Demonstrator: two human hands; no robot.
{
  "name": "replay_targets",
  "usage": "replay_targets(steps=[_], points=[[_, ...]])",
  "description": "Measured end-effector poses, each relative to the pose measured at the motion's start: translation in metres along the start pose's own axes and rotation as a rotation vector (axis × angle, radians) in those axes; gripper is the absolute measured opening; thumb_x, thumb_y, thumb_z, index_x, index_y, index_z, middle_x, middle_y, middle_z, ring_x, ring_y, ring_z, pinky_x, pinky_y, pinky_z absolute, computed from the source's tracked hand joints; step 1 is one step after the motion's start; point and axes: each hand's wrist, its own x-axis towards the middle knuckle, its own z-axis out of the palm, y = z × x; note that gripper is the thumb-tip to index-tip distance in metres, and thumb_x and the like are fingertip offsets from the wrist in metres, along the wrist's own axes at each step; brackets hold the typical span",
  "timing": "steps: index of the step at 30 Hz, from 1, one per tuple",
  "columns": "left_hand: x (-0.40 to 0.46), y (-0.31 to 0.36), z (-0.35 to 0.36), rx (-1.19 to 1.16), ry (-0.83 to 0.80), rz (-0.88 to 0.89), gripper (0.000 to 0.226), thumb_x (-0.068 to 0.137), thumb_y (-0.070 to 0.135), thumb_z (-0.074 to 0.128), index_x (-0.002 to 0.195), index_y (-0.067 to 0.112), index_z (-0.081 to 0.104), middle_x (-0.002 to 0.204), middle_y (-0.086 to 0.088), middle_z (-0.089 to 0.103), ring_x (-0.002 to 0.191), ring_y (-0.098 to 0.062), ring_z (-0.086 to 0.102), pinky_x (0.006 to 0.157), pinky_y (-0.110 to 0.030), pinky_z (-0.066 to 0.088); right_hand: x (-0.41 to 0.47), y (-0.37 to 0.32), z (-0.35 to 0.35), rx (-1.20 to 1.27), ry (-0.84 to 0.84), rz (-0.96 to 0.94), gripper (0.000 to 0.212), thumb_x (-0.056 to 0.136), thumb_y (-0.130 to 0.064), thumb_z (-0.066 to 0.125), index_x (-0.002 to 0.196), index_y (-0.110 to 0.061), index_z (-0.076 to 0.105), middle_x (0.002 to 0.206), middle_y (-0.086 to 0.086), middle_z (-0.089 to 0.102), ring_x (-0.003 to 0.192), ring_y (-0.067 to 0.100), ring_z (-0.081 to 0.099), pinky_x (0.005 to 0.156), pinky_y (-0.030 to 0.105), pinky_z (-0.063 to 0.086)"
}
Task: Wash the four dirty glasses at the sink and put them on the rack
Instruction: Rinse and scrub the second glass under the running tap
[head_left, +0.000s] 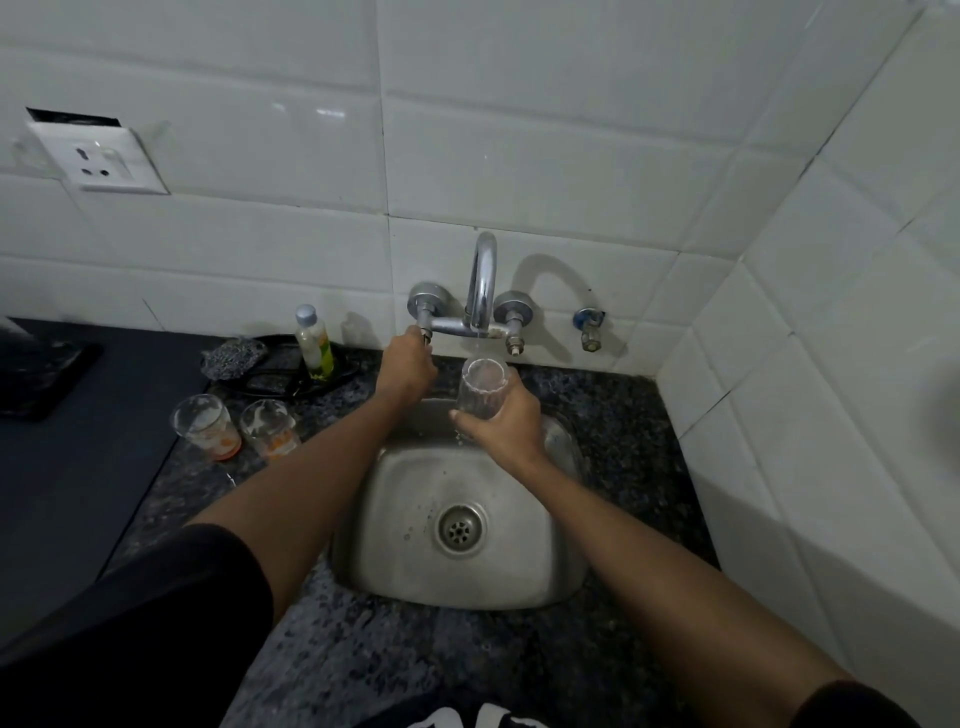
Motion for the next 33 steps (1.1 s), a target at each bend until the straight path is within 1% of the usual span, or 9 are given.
replay_targets(steps=[3, 7, 11, 15, 18, 22, 25, 27, 33], points=[[-0.002, 0.000, -0.002, 0.020, -0.004, 0.010, 0.017, 0.101, 0.010, 0.054, 0.112, -0.003, 0.056, 0.102, -0.024, 0.068, 0.092, -0.040, 0.067, 0.078, -0.045, 0.054, -0.001, -0.003, -0.001, -0.023, -0.046, -0.002, 0.069, 0.065, -0.026, 0.098, 0.123, -0.015, 0.062, 0.108, -0.004, 0.072, 0.095, 0.009, 0.069, 0.075, 0.006, 0.047], [-0.003, 0.001, -0.007, 0.088, 0.000, 0.048, 0.021, 0.102, 0.015, 0.051, 0.111, -0.003, 0.055, 0.101, -0.026, 0.068, 0.090, -0.042, 0.066, 0.071, -0.044, 0.049, -0.005, -0.005, -0.002, -0.021, -0.015, -0.027, 0.069, 0.064, -0.027, 0.098, 0.123, -0.015, 0.063, 0.108, -0.003, 0.073, 0.095, 0.009, 0.069, 0.075, 0.006, 0.048], [-0.010, 0.000, -0.011, 0.084, 0.006, 0.040, 0.021, 0.101, 0.018, 0.051, 0.108, -0.001, 0.055, 0.097, -0.024, 0.069, 0.086, -0.042, 0.067, 0.070, -0.046, 0.053, -0.006, -0.005, -0.005, -0.033, -0.009, -0.038, 0.070, 0.065, -0.030, 0.098, 0.123, -0.018, 0.063, 0.109, -0.004, 0.073, 0.097, 0.009, 0.069, 0.076, 0.007, 0.048], [-0.026, -0.005, -0.015, 0.095, -0.015, 0.004, 0.028, 0.096, 0.024, 0.057, 0.113, 0.002, 0.058, 0.099, -0.020, 0.070, 0.090, -0.041, 0.067, 0.073, -0.044, 0.053, -0.007, -0.004, -0.006, -0.050, -0.004, -0.042, 0.071, 0.063, -0.031, 0.098, 0.123, -0.018, 0.062, 0.108, -0.003, 0.074, 0.096, 0.011, 0.071, 0.083, 0.024, 0.058], [-0.035, -0.010, -0.017, 0.101, -0.024, -0.018, 0.038, 0.094, 0.033, 0.061, 0.120, 0.005, 0.058, 0.104, -0.018, 0.071, 0.096, -0.040, 0.068, 0.079, -0.045, 0.054, -0.009, -0.005, -0.006, -0.049, 0.022, -0.052, 0.069, 0.065, -0.029, 0.097, 0.123, -0.017, 0.063, 0.107, -0.003, 0.073, 0.095, 0.011, 0.070, 0.079, 0.017, 0.053], [-0.044, -0.013, -0.023, 0.118, -0.008, -0.015, 0.045, 0.093, 0.037, 0.063, 0.126, 0.007, 0.058, 0.108, -0.017, 0.071, 0.100, -0.039, 0.068, 0.081, -0.045, 0.056, -0.011, -0.008, -0.005, -0.062, 0.012, -0.051, 0.070, 0.064, -0.030, 0.098, 0.123, -0.016, 0.063, 0.105, -0.004, 0.072, 0.092, 0.009, 0.068, 0.077, 0.017, 0.051], [-0.050, -0.013, -0.029, 0.102, 0.015, -0.007, 0.048, 0.093, 0.037, 0.064, 0.130, 0.007, 0.058, 0.109, -0.016, 0.072, 0.101, -0.037, 0.068, 0.082, -0.045, 0.057, -0.013, -0.012, -0.005, -0.063, -0.001, -0.042, 0.068, 0.065, -0.031, 0.098, 0.121, -0.017, 0.063, 0.101, -0.008, 0.069, 0.089, 0.008, 0.067, 0.070, 0.005, 0.044], [-0.055, -0.012, -0.031, 0.094, 0.024, 0.003, 0.047, 0.092, 0.037, 0.065, 0.128, 0.008, 0.059, 0.108, -0.014, 0.072, 0.100, -0.036, 0.069, 0.082, -0.045, 0.057, -0.015, -0.013, -0.004, -0.067, -0.010, -0.070, 0.067, 0.065, -0.031, 0.098, 0.120, -0.017, 0.063, 0.102, -0.008, 0.070, 0.091, 0.010, 0.069, 0.070, 0.005, 0.044], [-0.067, -0.005, -0.033, 0.094, 0.038, 0.004, 0.042, 0.091, 0.035, 0.066, 0.124, 0.010, 0.061, 0.108, -0.014, 0.073, 0.100, -0.036, 0.069, 0.082, -0.043, 0.056, -0.022, -0.020, -0.004, -0.065, -0.006, -0.130, 0.065, 0.065, -0.031, 0.096, 0.119, -0.018, 0.062, 0.101, -0.010, 0.066, 0.093, 0.012, 0.066, 0.076, 0.020, 0.049]])
